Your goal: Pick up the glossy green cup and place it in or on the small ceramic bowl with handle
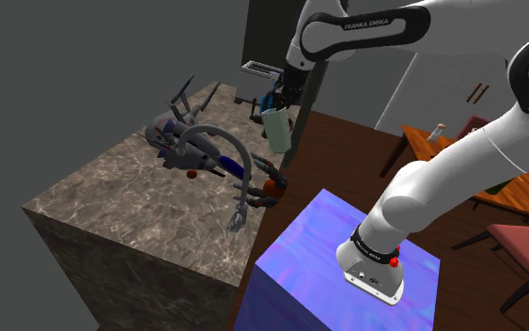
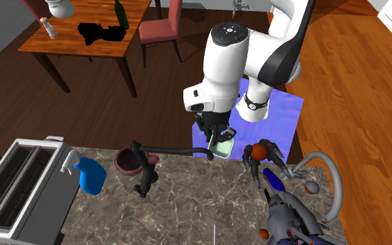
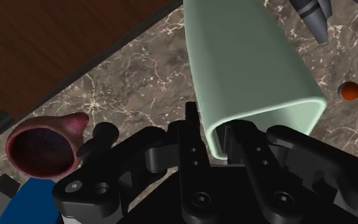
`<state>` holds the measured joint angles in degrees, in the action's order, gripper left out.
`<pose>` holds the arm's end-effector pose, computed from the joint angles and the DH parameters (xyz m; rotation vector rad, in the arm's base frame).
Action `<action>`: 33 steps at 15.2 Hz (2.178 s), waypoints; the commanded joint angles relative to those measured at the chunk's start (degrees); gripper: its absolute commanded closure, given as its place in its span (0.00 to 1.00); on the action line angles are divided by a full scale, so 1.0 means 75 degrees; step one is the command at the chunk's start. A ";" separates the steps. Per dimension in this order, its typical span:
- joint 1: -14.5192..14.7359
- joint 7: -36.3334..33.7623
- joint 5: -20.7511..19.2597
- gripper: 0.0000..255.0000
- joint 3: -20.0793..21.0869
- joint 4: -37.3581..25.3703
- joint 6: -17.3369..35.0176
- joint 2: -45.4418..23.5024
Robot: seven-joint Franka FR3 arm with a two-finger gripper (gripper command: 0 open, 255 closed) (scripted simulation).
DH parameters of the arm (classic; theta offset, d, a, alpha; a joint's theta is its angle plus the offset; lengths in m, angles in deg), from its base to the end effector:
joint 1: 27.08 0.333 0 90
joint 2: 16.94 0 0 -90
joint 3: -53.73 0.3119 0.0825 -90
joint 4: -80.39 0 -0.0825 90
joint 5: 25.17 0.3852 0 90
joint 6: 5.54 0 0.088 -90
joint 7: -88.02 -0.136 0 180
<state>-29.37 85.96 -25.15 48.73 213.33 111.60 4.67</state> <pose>0.4483 -0.0588 0.4630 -3.0997 0.2467 -0.1578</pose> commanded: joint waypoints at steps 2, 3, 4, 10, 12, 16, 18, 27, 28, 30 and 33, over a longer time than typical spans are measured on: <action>0.0010 -0.0035 0.0002 1.00 0.0024 -0.0293 -0.0315 0.0070; 0.0010 -0.0038 0.0001 1.00 0.0027 -0.0385 -0.0420 0.0084; 0.0011 -0.0040 0.0001 1.00 0.0028 -0.0449 -0.0493 0.0093; -0.0315 0.1013 -0.0006 1.00 -0.0696 -0.1577 -0.0709 -0.0838; -0.0415 0.1365 0.0044 1.00 -0.0923 -0.2022 -0.0806 -0.1198; -0.0631 0.2074 0.0233 1.00 -0.1345 -0.3025 -0.1054 -0.1995; -0.0756 0.2428 0.0371 1.00 -0.1538 -0.3589 -0.1212 -0.2435; -0.1667 0.3913 0.1322 1.00 -0.2156 -0.6873 -0.2342 -0.4846; -0.1825 0.4050 0.1453 1.00 -0.2188 -0.7353 -0.2529 -0.5173; -0.2188 0.4292 0.1730 1.00 -0.2229 -0.8442 -0.2967 -0.5888; -0.2143 0.4315 0.1695 1.00 -0.2205 -0.7999 -0.2610 -0.5798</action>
<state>-45.44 118.20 -12.50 32.18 152.96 91.52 -38.71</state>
